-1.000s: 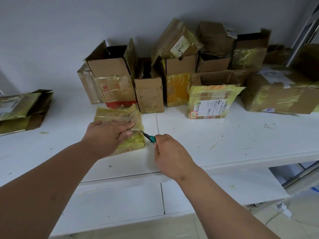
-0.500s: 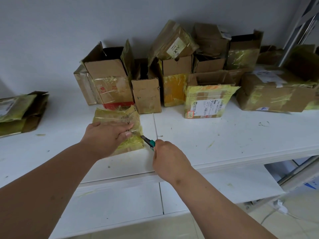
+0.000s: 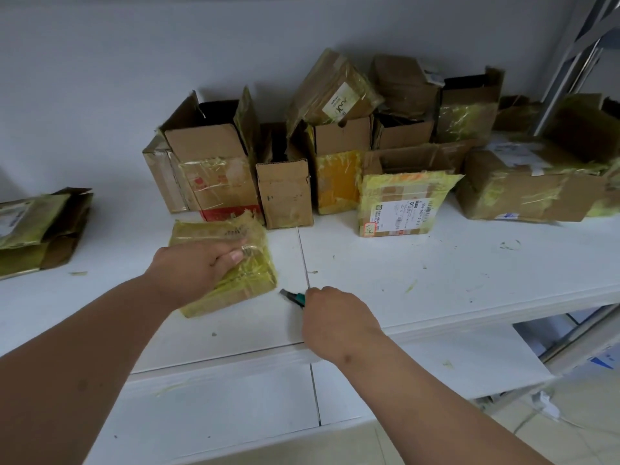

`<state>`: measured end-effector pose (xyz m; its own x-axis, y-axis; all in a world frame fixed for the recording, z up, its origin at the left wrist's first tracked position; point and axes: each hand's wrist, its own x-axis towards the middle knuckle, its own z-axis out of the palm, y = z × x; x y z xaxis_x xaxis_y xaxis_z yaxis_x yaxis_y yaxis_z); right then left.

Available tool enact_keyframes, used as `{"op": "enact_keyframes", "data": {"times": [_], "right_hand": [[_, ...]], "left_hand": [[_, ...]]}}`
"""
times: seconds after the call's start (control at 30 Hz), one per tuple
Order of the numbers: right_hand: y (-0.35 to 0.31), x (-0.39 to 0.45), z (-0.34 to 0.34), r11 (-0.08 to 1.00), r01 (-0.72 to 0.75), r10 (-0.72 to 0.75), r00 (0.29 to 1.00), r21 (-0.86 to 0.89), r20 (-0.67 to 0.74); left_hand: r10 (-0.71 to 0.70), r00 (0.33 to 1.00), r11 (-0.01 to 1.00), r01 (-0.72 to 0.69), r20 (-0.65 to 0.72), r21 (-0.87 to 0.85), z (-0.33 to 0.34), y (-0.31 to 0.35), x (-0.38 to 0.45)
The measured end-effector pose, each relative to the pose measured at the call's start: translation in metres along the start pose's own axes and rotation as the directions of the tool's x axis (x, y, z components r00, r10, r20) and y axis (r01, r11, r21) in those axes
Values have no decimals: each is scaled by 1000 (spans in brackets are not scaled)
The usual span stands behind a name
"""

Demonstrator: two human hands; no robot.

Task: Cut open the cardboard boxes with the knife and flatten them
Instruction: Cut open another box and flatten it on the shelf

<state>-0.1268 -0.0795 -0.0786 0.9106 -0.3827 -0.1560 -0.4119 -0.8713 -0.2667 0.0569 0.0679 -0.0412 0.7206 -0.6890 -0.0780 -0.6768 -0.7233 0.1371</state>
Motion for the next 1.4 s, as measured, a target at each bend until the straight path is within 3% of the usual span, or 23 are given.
{"op": "enact_keyframes", "data": {"times": [0.13, 0.23, 0.43, 0.6, 0.73, 0.93, 1.03, 1.13, 1.23, 1.3, 1.4], "right_hand": [[-1, 8, 2, 989, 34, 1, 971, 142, -239], [-9, 14, 3, 985, 65, -18, 959, 158, -282], [-11, 13, 7, 989, 40, -14, 983, 141, -182], [-6, 3, 1, 1000, -2, 3, 999, 26, -36], [-10, -2, -6, 993, 16, -8, 998, -119, 69], [-6, 8, -2, 979, -135, 132, 991, 154, 30], [-2, 11, 3, 933, -185, 180, 983, 308, 43], [-1, 14, 6, 771, -227, 221, 972, 595, 86], [-5, 10, 4, 437, -291, 264, 946, 851, 189], [-9, 8, 4, 279, -283, 264, 941, 918, 209], [-9, 10, 2, 186, -264, 259, 942, 946, 212]], "left_hand": [[30, 999, 998, -29, -17, 54, 7, 7, -2], [16, 1000, 999, -15, -7, 41, 7, 6, -1], [21, 999, 999, -22, 24, 23, 2, 3, 2], [43, 998, 997, -45, 38, 63, 4, 8, 0], [-58, 998, 994, 59, 18, -88, -11, -2, 3], [28, 989, 1000, -27, 147, -9, -11, 10, 3], [71, 978, 996, -57, 198, -75, -17, 8, 7], [102, 980, 987, -79, 168, -137, -23, -7, 4], [38, 999, 984, -41, -18, -171, -18, 0, 4], [-8, 992, 991, -8, -126, -132, -12, 20, 6], [8, 980, 1000, -7, -198, 4, 0, 46, 11]]}}
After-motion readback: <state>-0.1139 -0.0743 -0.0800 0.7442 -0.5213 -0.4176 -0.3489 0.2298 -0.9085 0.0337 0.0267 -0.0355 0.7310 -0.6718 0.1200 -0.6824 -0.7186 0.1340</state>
